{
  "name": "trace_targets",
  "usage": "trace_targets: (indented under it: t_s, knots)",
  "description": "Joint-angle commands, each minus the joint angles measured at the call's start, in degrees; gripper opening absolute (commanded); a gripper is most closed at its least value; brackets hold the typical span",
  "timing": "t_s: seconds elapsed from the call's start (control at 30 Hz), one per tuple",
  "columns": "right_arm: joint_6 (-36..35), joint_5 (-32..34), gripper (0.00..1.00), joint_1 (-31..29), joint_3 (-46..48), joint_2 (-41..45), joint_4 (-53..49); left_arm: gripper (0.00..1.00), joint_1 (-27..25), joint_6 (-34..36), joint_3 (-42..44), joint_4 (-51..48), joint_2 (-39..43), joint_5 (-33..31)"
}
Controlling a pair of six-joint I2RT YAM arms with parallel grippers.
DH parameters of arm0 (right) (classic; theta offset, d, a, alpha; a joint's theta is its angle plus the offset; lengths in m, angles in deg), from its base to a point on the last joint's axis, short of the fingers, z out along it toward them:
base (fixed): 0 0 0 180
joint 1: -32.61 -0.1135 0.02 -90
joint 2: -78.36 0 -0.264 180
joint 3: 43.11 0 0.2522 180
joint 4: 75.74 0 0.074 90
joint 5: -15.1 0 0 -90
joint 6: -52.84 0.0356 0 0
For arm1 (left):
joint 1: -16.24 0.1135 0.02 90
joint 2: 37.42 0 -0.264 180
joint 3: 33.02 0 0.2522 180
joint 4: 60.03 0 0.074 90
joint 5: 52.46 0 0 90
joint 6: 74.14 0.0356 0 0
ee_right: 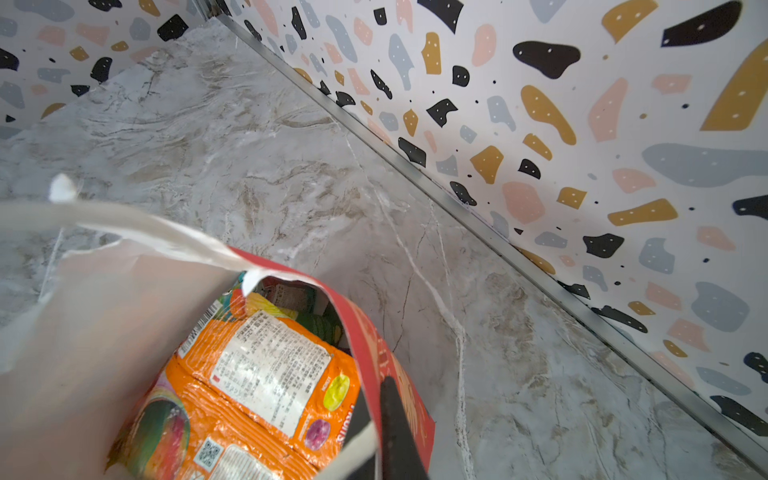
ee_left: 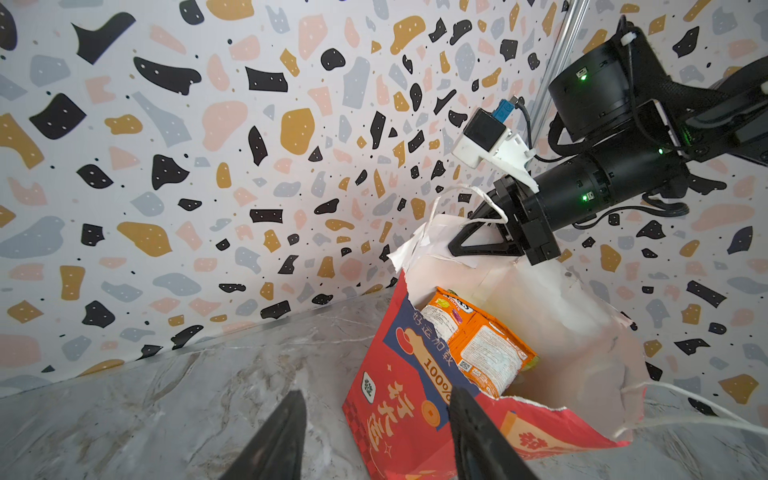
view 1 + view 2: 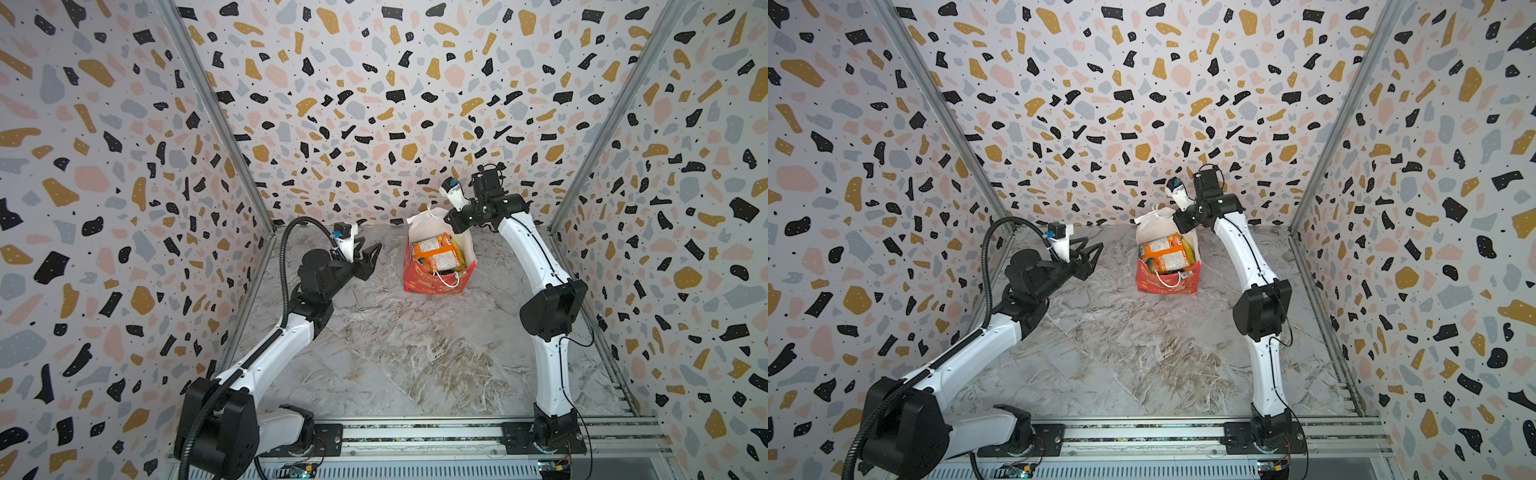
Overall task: Take the snacks out of the paper bag
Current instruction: 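Grasp the bag's white rim with the right gripper and tip it toward the left gripper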
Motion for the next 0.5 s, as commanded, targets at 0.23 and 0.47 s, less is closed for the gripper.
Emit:
trace_targets:
  t_s: [0.23, 0.47]
  knots:
    - [1.8, -1.0, 0.00, -3.1, 36.1, 29.6, 28.6, 0.52, -2.7, -1.0, 4.1, 3.3, 7.7, -2.0]
    - [1.7, 7.2, 0.00, -10.9, 62.2, 44.3, 43.8, 0.51, -7.0, -2.6, 10.8, 4.1, 11.3, -3.1]
